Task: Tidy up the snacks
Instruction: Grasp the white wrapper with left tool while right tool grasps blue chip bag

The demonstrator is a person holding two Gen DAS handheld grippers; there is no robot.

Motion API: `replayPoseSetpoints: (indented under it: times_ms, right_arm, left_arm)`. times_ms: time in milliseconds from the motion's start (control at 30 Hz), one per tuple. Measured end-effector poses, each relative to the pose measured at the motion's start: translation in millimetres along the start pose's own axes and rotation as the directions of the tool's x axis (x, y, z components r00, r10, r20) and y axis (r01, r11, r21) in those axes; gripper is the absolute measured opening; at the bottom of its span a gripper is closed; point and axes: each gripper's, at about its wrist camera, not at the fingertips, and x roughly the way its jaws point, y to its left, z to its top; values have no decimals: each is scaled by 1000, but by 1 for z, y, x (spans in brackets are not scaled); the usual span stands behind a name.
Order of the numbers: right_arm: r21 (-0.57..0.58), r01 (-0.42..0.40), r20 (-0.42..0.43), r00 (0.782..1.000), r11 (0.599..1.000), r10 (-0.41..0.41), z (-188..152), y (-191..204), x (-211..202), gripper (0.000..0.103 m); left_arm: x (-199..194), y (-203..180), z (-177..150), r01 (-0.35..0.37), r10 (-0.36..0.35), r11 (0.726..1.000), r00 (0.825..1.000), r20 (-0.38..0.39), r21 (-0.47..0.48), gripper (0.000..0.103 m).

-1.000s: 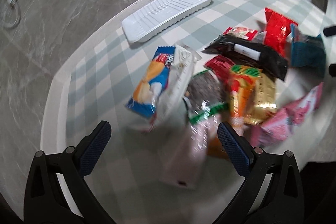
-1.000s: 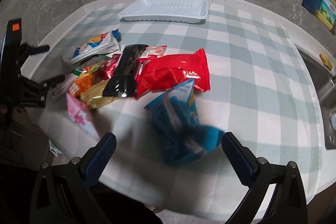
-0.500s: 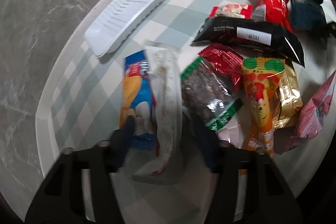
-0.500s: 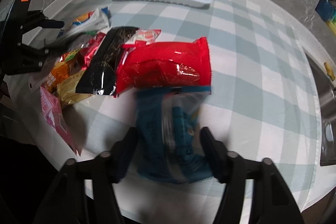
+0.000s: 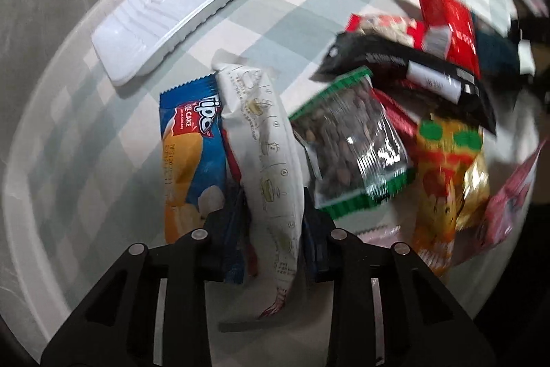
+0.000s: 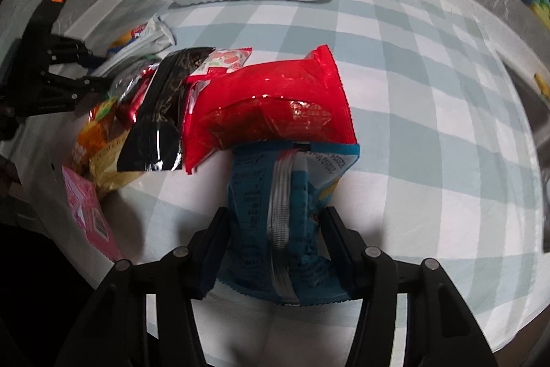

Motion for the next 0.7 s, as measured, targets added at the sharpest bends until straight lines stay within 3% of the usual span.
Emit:
replayPoseSetpoints:
  times_ms: [167, 433, 600, 667, 700]
  right_arm:
    - [46, -64, 10, 998, 997, 64, 1, -10, 1, 57]
    - [14, -89, -7, 996, 996, 90, 4, -11, 2, 60]
    - [23, -138, -2, 990, 990, 138, 6, -14, 3, 69]
    - [21, -147, 0, 989, 989, 147, 5, -13, 3, 71]
    - [19, -149, 0, 989, 989, 149, 5, -13, 3, 71]
  left_arm:
    - [9, 12, 12, 70, -71, 994, 997, -9, -85, 29]
    - [17, 1, 35, 44, -48, 995, 998, -43, -86, 29]
    - [23, -2, 49, 45, -52, 995, 997, -63, -94, 30]
    - [25, -4, 56, 36, -42, 996, 997, -67, -88, 32]
    - [26, -6, 57, 24, -29, 996, 997, -68, -86, 39]
